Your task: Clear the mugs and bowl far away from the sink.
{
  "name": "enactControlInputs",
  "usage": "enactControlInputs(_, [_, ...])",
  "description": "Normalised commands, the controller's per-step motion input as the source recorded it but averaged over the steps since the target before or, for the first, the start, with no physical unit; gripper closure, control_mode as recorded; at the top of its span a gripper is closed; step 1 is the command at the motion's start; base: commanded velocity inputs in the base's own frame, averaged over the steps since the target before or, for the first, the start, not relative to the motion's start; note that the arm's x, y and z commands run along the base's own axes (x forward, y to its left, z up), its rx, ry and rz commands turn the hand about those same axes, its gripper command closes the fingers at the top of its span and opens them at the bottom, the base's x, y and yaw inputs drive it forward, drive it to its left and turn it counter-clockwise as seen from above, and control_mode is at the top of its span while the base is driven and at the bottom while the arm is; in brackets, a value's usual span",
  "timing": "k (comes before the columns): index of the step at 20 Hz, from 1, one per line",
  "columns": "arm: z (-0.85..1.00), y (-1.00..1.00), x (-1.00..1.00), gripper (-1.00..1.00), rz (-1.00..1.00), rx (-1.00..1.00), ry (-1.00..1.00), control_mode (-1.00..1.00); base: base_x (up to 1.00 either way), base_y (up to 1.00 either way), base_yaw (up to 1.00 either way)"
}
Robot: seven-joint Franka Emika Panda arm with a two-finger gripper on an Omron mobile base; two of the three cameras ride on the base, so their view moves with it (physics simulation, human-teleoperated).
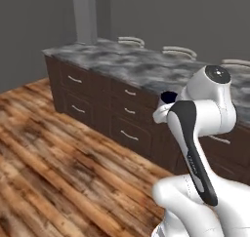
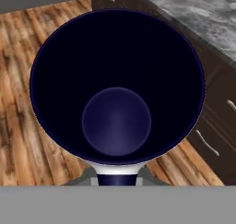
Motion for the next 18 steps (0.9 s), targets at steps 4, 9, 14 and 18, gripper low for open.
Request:
enactControlInputs(4, [0.0,0.0,0.0,1.0,0.0,0.0,0.0,1.0,1.0,0.01,-0.28])
enactControlInputs(9, [0.0,0.0,0.0,1.0,0.0,0.0,0.0,1.0,1.0,0.39,-0.4])
enactControlInputs(14, [0.0,0.0,0.0,1.0,0.0,0.0,0.0,1.0,1.0,0.81,-0.66])
enactControlInputs(18, [0.0,0.0,0.0,1.0,0.0,0.0,0.0,1.0,1.0,0.84,-0.69])
